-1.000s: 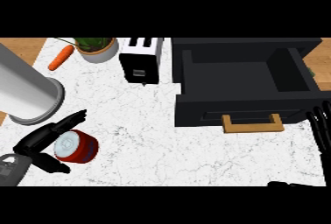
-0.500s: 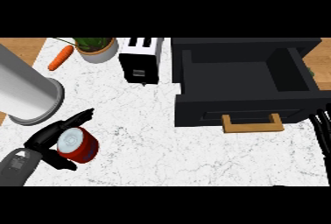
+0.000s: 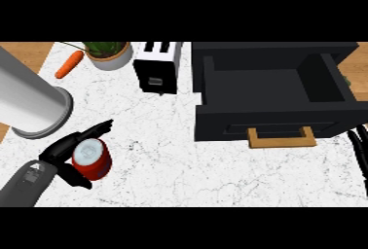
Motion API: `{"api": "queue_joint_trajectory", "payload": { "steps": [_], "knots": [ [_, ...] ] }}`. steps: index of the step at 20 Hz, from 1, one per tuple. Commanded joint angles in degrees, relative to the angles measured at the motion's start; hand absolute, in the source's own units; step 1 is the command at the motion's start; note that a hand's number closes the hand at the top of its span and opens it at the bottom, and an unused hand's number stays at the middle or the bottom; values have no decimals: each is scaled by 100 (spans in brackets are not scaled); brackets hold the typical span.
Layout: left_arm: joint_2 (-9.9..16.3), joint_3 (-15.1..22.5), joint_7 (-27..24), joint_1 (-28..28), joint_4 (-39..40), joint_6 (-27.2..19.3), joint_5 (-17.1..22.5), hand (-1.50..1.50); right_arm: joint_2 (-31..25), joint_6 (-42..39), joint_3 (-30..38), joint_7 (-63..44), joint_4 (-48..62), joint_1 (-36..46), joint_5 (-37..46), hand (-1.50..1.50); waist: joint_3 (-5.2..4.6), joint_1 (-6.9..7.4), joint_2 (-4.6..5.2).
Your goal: Pick up the can, place it into the drawer and close the drawer
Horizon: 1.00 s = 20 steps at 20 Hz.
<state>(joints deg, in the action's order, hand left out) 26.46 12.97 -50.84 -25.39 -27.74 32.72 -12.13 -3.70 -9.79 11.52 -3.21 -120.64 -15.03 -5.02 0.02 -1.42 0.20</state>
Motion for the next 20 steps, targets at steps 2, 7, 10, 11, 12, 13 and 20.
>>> {"api": "queue_joint_trajectory", "payload": {
  "steps": [2, 7, 10, 11, 12, 13, 20],
  "knots": [
    [-181, 208, -827, 53, 121, 699, -73, -150, -146, -77, 192, -30, 136, 146, -136, -150, -13, 44, 10],
    [-179, 359, -639, 31, -96, 908, 39, -150, -46, -239, 242, 131, -245, -455, -288, -150, -6, -6, -20],
    [-116, 432, -710, 81, -163, 1003, 93, 150, -149, 9, 216, -446, -257, 124, -223, -150, -10, 80, -5],
    [-543, 456, -571, 117, -267, 707, 169, 150, 133, 20, -58, -181, -404, -252, 9, -150, -10, 42, -14],
    [-345, 472, -616, 130, -384, 967, 228, 150, 61, -63, 131, -34, -240, -221, -165, -150, -4, 67, -20],
    [-468, 449, -485, -20, -300, 1054, 332, 150, 129, 39, -56, -143, -304, -175, 65, -150, -10, 47, -4],
    [-210, 635, -465, 262, -802, 1486, 651, 150, -55, 21, 277, -435, -444, -49, -298, -150, -6, 117, -28]
  ]
}}
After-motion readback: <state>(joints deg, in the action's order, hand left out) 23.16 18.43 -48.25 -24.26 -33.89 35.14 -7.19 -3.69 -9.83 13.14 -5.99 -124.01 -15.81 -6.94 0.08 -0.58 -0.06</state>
